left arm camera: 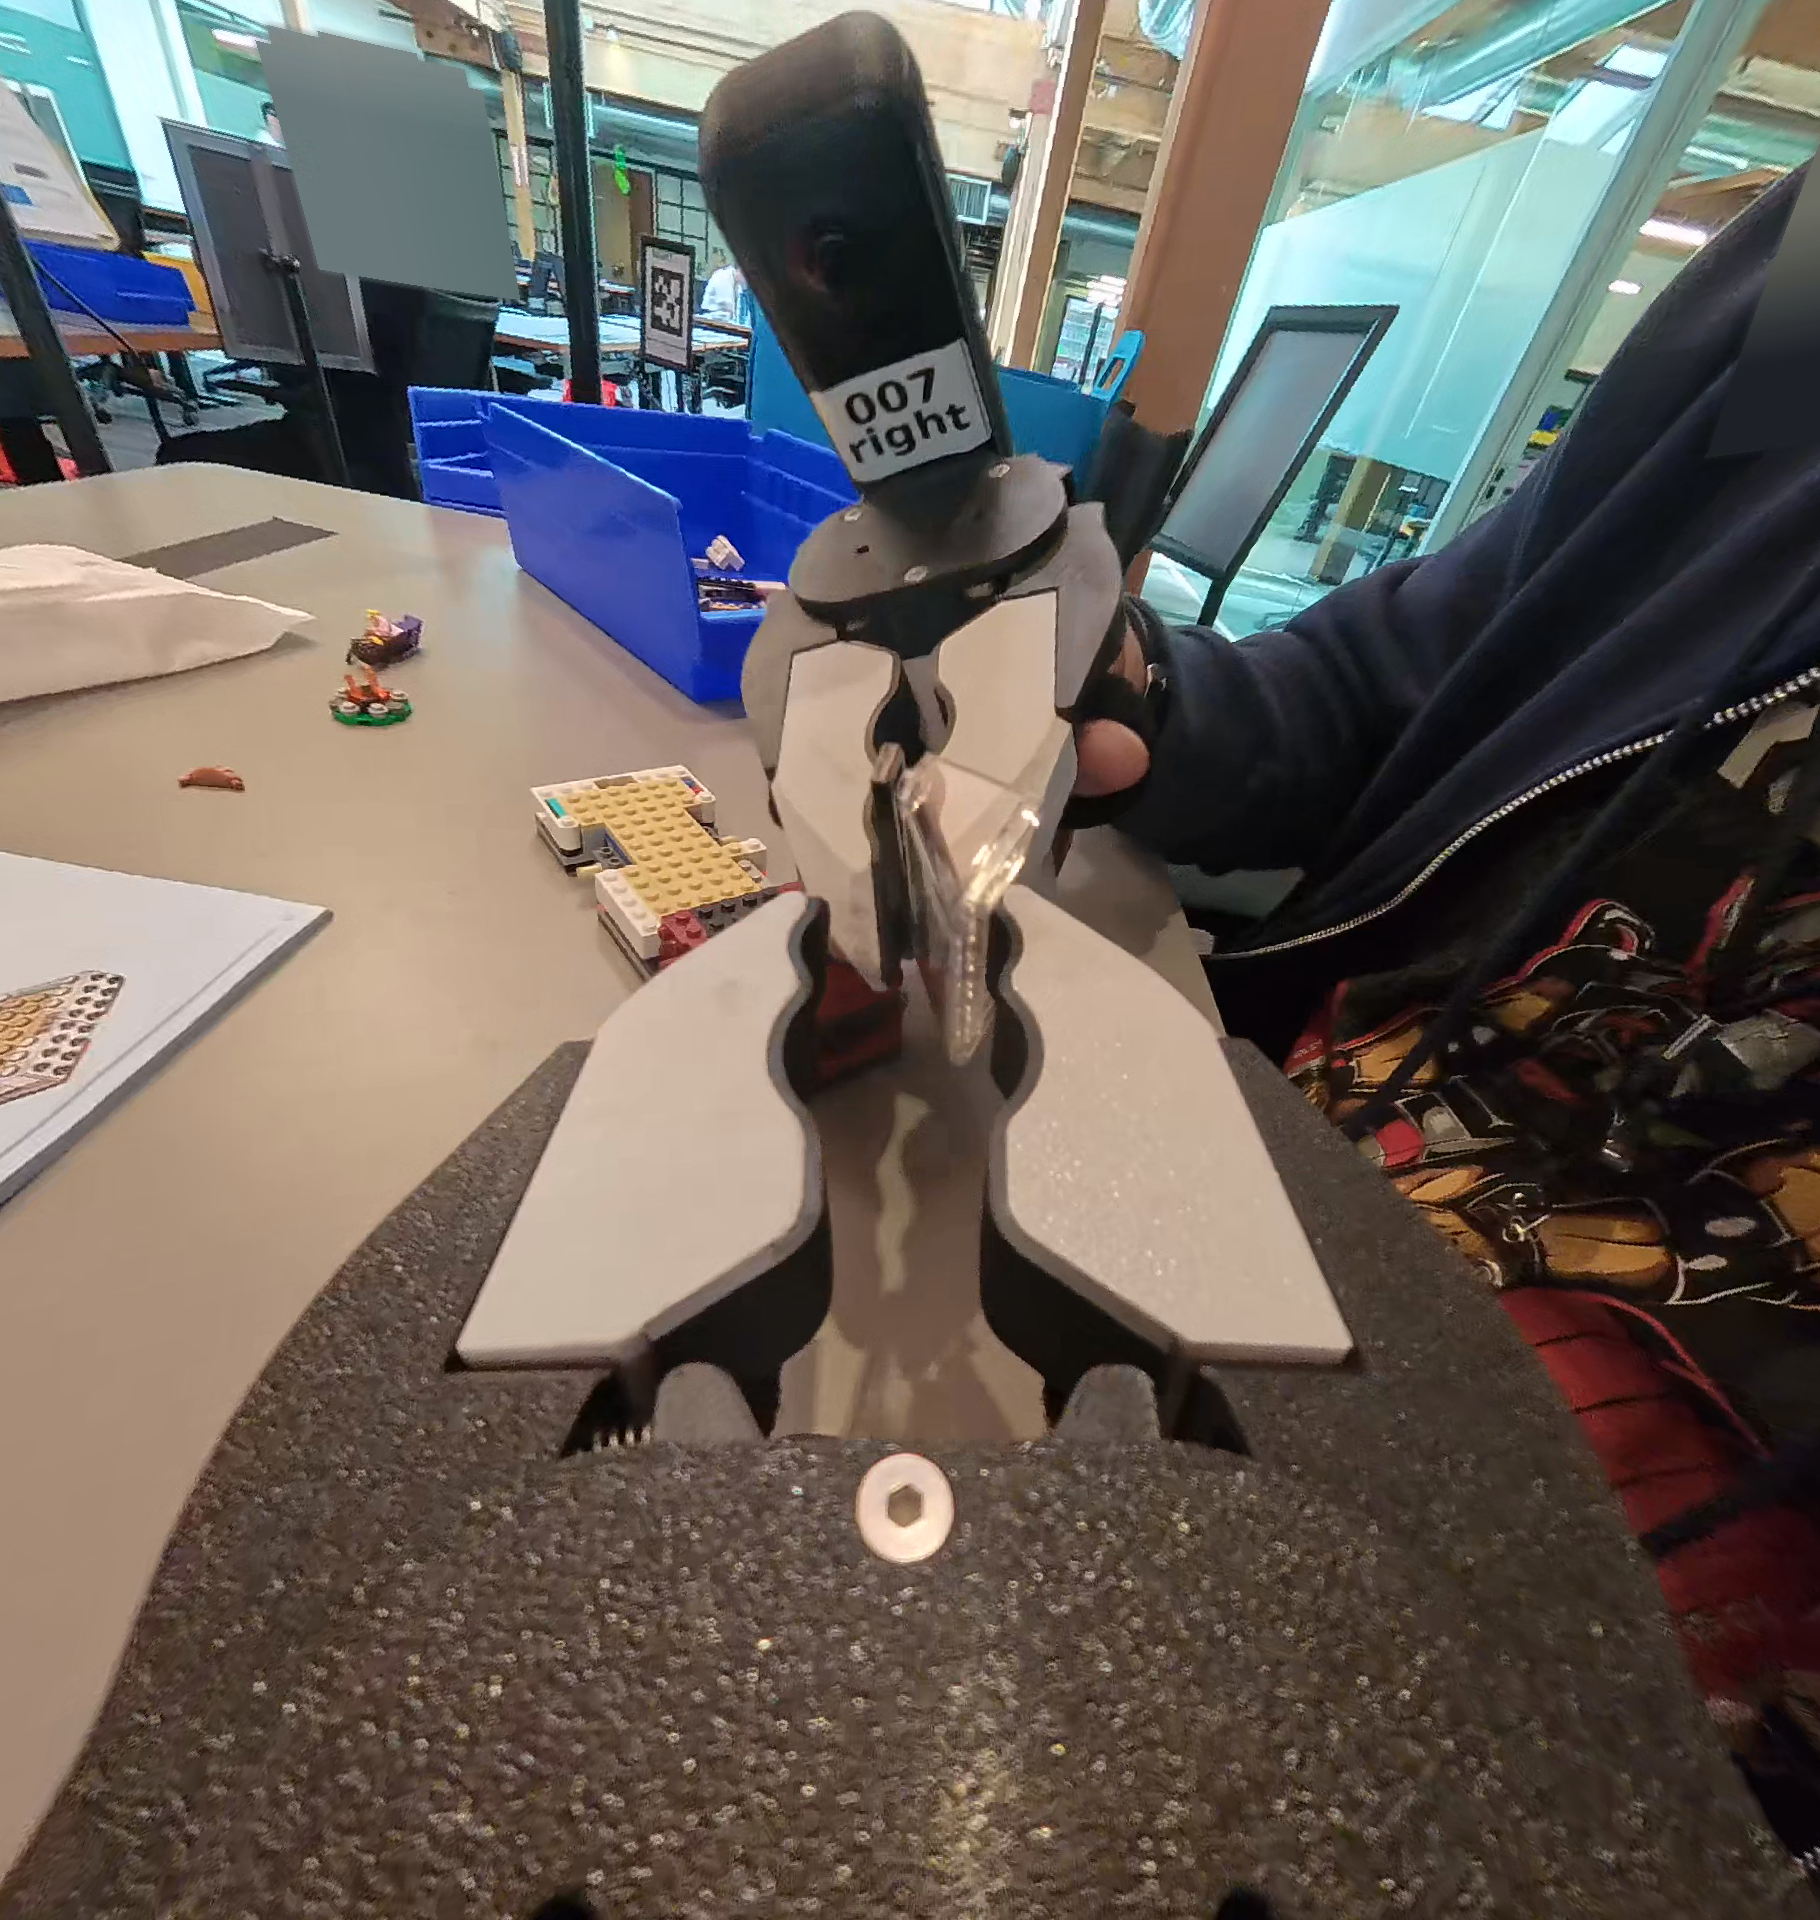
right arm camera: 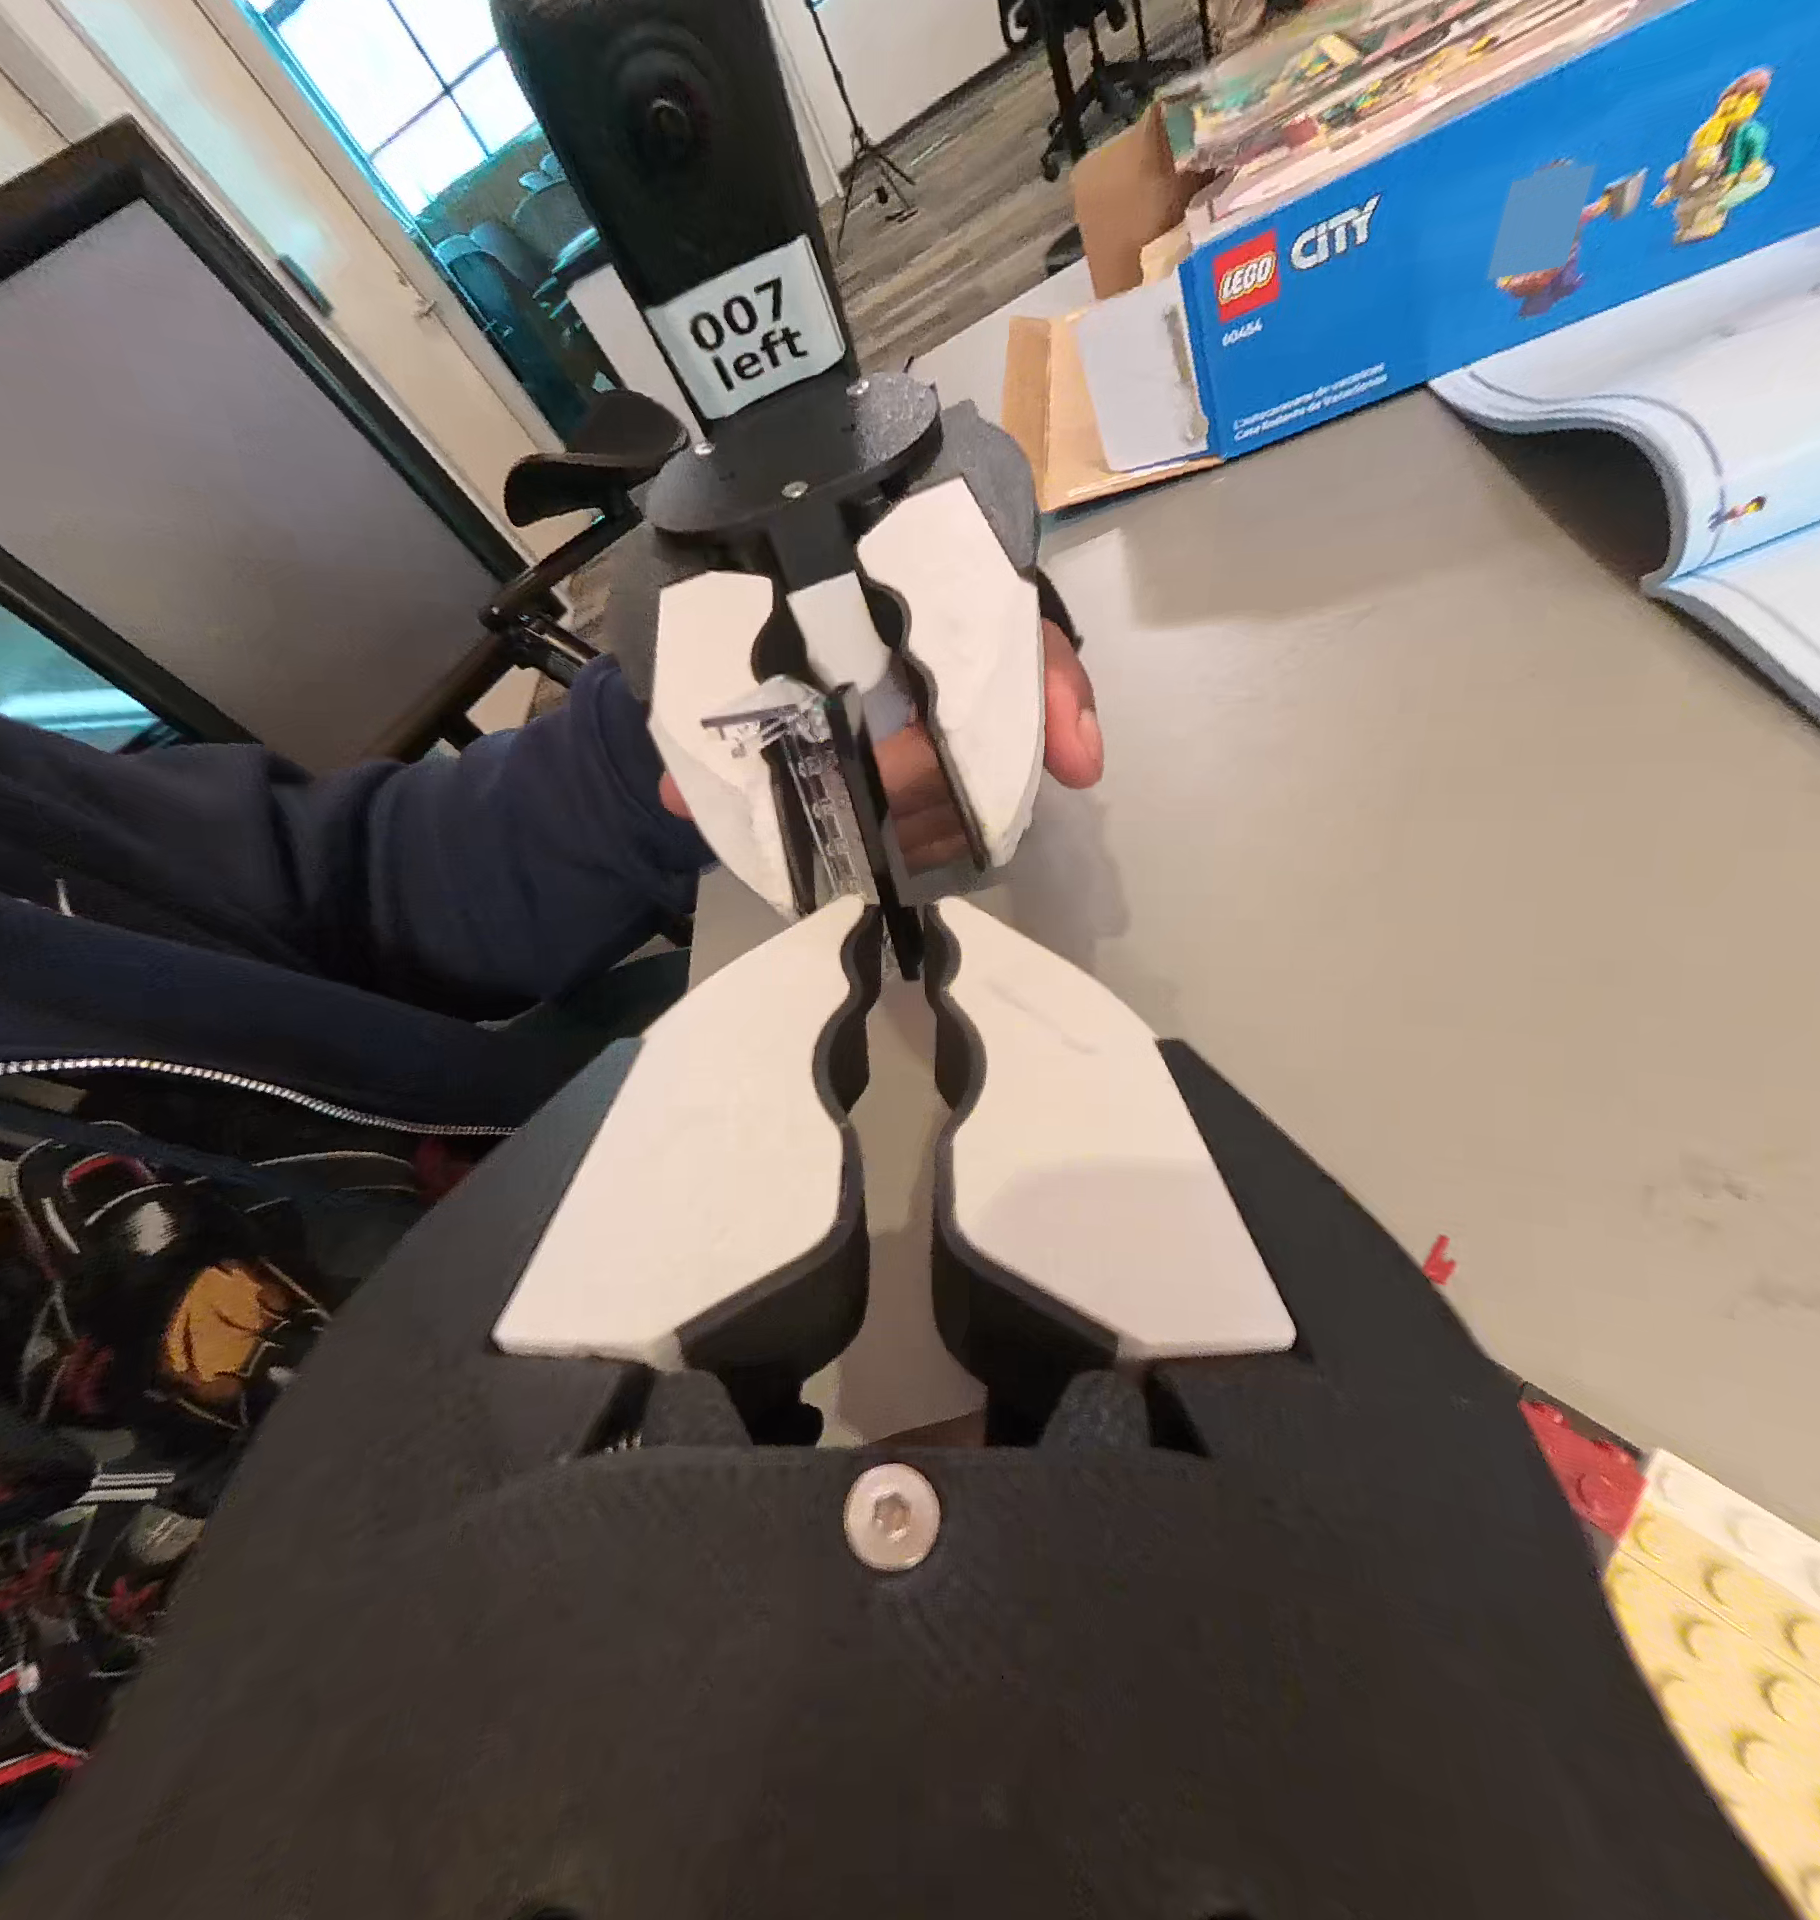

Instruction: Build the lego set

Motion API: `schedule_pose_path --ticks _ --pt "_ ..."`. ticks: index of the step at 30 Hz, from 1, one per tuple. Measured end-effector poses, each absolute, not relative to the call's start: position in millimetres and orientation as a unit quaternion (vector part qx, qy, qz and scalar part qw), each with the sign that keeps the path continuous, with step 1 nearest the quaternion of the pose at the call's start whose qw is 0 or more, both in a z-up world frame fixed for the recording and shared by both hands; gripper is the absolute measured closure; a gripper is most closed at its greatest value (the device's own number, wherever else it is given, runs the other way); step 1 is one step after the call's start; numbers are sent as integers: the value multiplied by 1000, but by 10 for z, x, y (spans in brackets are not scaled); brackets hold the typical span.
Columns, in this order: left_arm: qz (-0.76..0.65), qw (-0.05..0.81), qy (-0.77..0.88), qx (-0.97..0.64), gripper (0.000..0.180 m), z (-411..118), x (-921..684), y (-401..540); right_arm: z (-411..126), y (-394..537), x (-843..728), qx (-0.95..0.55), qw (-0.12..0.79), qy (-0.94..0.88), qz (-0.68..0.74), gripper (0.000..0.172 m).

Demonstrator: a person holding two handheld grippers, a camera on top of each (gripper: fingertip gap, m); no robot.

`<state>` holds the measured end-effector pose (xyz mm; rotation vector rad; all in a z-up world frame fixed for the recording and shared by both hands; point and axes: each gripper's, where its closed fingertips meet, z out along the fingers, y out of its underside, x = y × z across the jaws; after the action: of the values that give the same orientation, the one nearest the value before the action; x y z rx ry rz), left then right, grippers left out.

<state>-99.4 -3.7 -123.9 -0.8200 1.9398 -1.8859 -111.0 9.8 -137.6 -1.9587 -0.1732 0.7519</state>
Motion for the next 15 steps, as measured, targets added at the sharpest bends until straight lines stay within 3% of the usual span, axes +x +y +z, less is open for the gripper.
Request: schedule_pose_path --ticks 15 --pt "-713 102 620 -311 163 -1152 -944 -75 -1411 109 -1114 -800 481 -51 354 165"
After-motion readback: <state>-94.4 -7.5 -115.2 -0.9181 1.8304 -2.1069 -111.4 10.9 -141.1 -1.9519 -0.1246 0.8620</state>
